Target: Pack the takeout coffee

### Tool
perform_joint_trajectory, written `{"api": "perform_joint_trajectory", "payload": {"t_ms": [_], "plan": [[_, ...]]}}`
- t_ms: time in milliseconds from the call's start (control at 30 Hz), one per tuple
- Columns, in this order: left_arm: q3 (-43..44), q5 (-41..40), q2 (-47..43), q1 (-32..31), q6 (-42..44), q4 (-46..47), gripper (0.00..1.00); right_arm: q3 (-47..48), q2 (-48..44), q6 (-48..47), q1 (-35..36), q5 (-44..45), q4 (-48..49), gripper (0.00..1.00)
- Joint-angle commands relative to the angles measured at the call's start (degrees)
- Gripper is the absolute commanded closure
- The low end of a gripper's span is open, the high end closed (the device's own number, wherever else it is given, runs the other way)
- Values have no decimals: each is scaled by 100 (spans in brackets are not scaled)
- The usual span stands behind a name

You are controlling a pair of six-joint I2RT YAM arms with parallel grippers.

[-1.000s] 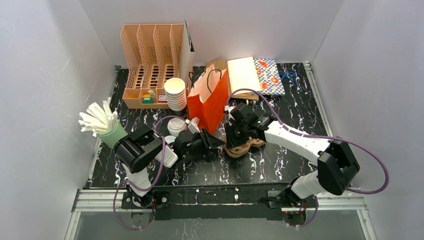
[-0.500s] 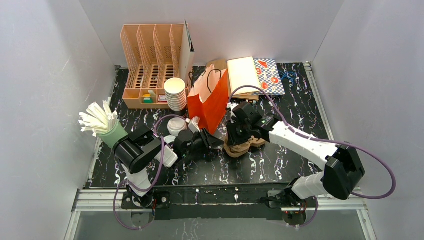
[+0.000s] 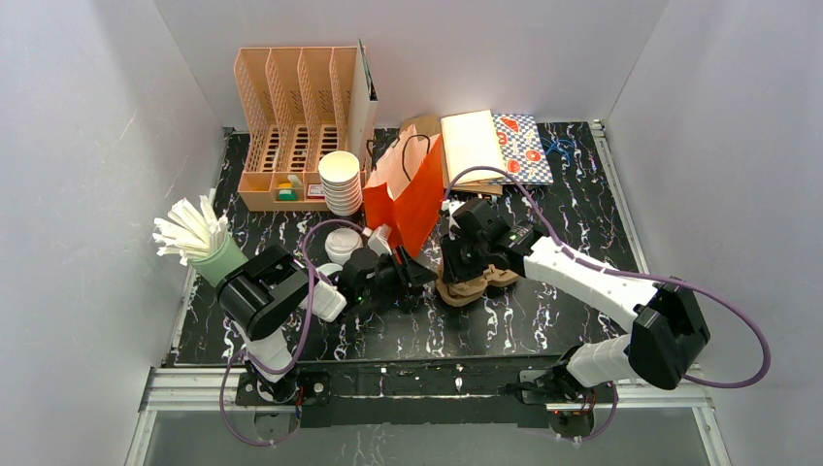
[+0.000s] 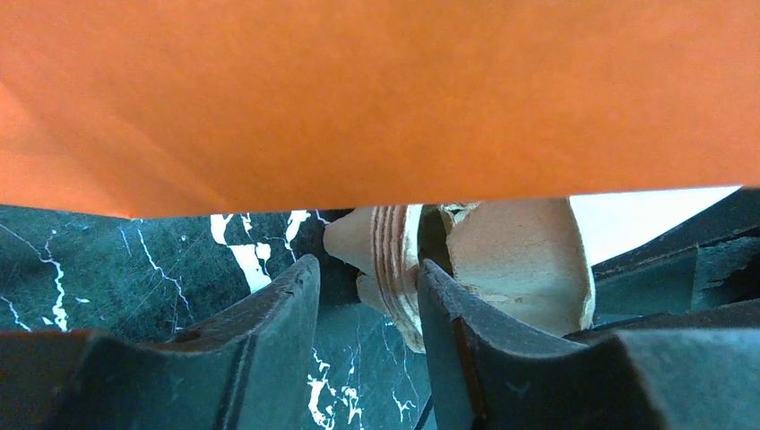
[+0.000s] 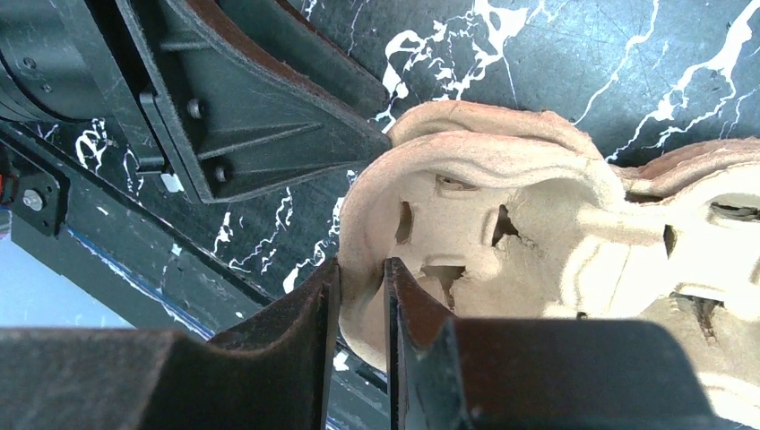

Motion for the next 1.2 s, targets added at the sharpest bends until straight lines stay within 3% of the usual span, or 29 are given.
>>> {"api": "perform_joint_trajectory", "payload": {"t_ms": [0,267,400,467,567,900,1033,1167], "plan": [[205,97,-126,-59,92,-360,56,-9,-103,20,25,-235,412,70],[394,356,37,-68,-210,-360,57,-78,-150,26,26,-269,463,71],[453,375,-8,-68,-199,-368,74,-110,-197,24,26,-272,455,70],[444,311,-27,-68,-139,-419,83,-97,-211,25,24,-260,412,60],[462,297,-30,-68,-41,-561,89,-7,-274,13,26,-88,205,44],[612,216,-431,-68,362,-1391,90,287,-368,99,17,1824,-699,7],[705,145,-665,-68,592,-1807,89,129,-161,164,9,2168,-717,7],[858,32,-892,-76,871,-2352,89,-80,45,201,-1,2174,-466,16]]}}
